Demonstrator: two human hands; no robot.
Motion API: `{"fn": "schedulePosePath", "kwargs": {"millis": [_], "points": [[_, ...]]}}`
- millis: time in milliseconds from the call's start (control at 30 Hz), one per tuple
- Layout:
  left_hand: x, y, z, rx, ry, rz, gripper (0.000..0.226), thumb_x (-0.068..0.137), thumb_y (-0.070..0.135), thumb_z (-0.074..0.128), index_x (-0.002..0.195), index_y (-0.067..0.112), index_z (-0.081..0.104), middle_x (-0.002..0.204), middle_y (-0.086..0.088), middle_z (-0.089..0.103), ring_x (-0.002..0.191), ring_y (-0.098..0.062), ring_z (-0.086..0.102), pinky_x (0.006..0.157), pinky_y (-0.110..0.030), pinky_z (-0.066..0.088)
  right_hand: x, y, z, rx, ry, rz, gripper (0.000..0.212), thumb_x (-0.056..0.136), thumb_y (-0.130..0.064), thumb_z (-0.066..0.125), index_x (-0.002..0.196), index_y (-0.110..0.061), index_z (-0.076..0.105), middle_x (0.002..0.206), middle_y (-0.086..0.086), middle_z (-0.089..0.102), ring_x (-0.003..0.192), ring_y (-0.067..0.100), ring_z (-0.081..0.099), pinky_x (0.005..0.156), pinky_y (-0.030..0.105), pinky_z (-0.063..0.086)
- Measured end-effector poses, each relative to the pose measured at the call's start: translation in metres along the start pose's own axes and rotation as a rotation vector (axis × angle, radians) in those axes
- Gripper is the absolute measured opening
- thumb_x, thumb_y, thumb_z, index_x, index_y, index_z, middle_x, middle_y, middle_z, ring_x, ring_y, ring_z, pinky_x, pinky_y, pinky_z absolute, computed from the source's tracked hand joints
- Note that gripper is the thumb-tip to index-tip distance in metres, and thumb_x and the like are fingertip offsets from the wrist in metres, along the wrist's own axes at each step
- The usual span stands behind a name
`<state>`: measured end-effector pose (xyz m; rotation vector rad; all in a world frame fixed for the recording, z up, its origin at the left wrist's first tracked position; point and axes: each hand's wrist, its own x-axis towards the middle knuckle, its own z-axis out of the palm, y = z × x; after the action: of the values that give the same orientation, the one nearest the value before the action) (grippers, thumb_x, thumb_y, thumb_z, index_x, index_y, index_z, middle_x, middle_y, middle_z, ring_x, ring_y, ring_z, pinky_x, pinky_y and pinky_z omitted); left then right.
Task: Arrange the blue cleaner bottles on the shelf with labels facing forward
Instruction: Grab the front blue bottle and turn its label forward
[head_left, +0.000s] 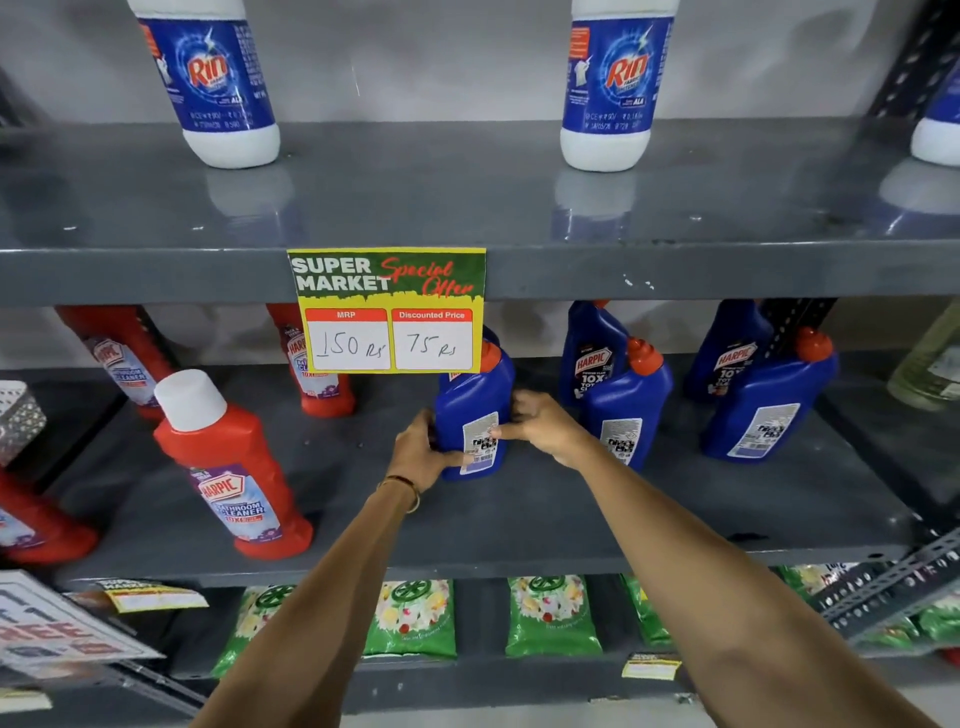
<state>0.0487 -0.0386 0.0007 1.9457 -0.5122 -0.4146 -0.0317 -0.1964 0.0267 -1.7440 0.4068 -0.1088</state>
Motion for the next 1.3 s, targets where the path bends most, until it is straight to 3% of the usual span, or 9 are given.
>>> {"fn": "schedulePosePath", "kwargs": {"millis": [133, 333, 467, 600, 700, 833, 1000, 1133, 1300], "points": [[-0.006, 0.006, 0.006, 0.000, 0.116, 0.027, 0.047, 0.061, 0.009, 0.083, 0.093, 0.013, 0.049, 0.096, -0.007, 0.063, 0.080, -0.021, 0.058, 0.070, -0.029, 0.048, -0.002, -0.010, 0.004, 0.061, 0.029, -0.005, 0.053, 0.074, 0.006, 0.070, 0.122, -0.003, 0.051, 0.120, 0.009, 0.062, 0.107, 0.023, 0.060, 0.086, 0.027, 0.053], [-0.013, 0.016, 0.016, 0.162, 0.263, 0.109, 0.041, 0.064, 0.026, 0.079, 0.087, 0.010, 0.049, 0.081, -0.004, 0.066, 0.073, -0.025, 0.062, 0.064, -0.034, 0.050, 0.003, -0.017, 0.026, 0.039, 0.103, -0.015, 0.076, 0.060, -0.018, 0.085, 0.124, -0.015, 0.045, 0.121, 0.003, 0.062, 0.111, 0.018, 0.058, 0.097, 0.034, 0.048], [-0.019, 0.016, 0.018, 0.270, 0.324, 0.153, 0.042, 0.065, 0.033, 0.077, 0.087, 0.012, 0.047, 0.081, -0.006, 0.068, 0.072, -0.027, 0.063, 0.062, -0.034, 0.049, 0.002, -0.021, 0.030, 0.008, 0.154, -0.038, 0.072, 0.059, -0.024, 0.085, 0.120, -0.017, 0.046, 0.116, 0.002, 0.062, 0.107, 0.017, 0.058, 0.098, 0.036, 0.048], [-0.013, 0.010, -0.001, 0.007, 0.059, 0.076, 0.044, 0.061, 0.025, 0.084, 0.089, 0.014, 0.051, 0.085, -0.003, 0.065, 0.074, -0.020, 0.063, 0.059, -0.024, 0.054, -0.001, -0.020, 0.025, -0.042, 0.149, -0.072, 0.070, 0.053, -0.030, 0.085, 0.114, -0.019, 0.052, 0.110, 0.001, 0.067, 0.103, 0.017, 0.063, 0.095, 0.039, 0.051], [-0.009, 0.002, -0.024, -0.414, -0.275, -0.093, 0.048, 0.066, 0.008, 0.077, 0.108, 0.014, 0.054, 0.115, -0.012, 0.061, 0.090, -0.014, 0.063, 0.066, -0.012, 0.055, -0.006, -0.021, 0.016, -0.033, 0.070, -0.088, 0.063, 0.056, -0.028, 0.083, 0.113, -0.020, 0.057, 0.112, 0.001, 0.068, 0.106, 0.018, 0.063, 0.096, 0.037, 0.050], [-0.003, -0.007, -0.034, -0.596, -0.545, -0.155, 0.060, 0.080, -0.004, 0.061, 0.135, 0.007, 0.039, 0.123, -0.006, 0.058, 0.102, -0.012, 0.063, 0.085, -0.020, 0.056, -0.016, -0.025, 0.008, 0.092, -0.091, -0.114, 0.052, 0.067, -0.011, 0.076, 0.116, -0.009, 0.059, 0.116, 0.010, 0.068, 0.110, 0.022, 0.063, 0.098, 0.032, 0.048], [-0.003, -0.007, -0.025, -0.622, -0.755, -0.161, 0.081, 0.051, 0.024, 0.089, 0.123, 0.018, 0.054, 0.111, 0.002, 0.070, 0.103, -0.017, 0.066, 0.092, -0.035, 0.054, -0.020, -0.031, 0.005, 0.188, -0.252, -0.113, 0.054, 0.066, -0.011, 0.071, 0.118, -0.011, 0.060, 0.102, 0.002, 0.069, 0.101, 0.018, 0.064, 0.095, 0.031, 0.049], [-0.007, 0.000, -0.016, -0.561, -0.645, -0.161, 0.063, 0.064, 0.007, 0.076, 0.122, 0.014, 0.053, 0.112, -0.005, 0.062, 0.097, -0.018, 0.067, 0.084, -0.032, 0.058, -0.021, -0.026, 0.003, 0.306, -0.301, -0.074, 0.048, 0.071, -0.004, 0.062, 0.117, -0.018, 0.060, 0.103, 0.002, 0.069, 0.098, 0.017, 0.064, 0.087, 0.024, 0.052], [-0.007, 0.002, -0.003, -0.401, -0.246, -0.215, 0.067, 0.065, 0.004, 0.080, 0.122, 0.010, 0.046, 0.123, -0.011, 0.058, 0.107, -0.028, 0.061, 0.081, -0.038, 0.057, -0.018, -0.023, 0.004, 0.331, -0.250, -0.043, 0.042, 0.078, 0.001, 0.065, 0.116, -0.016, 0.059, 0.110, 0.004, 0.066, 0.104, 0.018, 0.062, 0.090, 0.028, 0.051]]}}
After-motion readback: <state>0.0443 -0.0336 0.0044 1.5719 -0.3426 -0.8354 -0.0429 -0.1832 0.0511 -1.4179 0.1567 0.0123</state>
